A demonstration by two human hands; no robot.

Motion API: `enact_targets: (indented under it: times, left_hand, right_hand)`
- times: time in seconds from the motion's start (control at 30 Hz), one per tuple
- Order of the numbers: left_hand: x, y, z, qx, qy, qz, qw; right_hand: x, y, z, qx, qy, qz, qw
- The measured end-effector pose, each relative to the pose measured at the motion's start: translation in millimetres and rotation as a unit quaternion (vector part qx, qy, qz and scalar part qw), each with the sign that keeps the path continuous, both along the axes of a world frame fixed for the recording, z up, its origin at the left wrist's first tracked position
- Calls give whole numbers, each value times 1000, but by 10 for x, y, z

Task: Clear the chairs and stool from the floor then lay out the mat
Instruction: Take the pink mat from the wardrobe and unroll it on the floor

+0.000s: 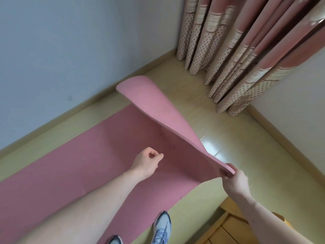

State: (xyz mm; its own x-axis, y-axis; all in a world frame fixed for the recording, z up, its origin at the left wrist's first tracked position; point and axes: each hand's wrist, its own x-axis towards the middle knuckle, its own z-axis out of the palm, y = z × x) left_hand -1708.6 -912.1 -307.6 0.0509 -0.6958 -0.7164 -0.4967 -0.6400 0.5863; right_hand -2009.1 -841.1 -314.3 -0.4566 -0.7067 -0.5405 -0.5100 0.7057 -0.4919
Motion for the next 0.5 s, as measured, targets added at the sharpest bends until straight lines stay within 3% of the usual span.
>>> enact_targets:
  times: [0.3, 0.5]
  left_hand:
    - [99, -199, -134, -7, -136, -105, 985]
    - [136, -188, -202, -60, -210, -270, 938]
  right_hand:
    - [-394, -464, -103, 8, 24, -124, 992]
    - [-514, -669, -245, 22, 32, -150, 988]
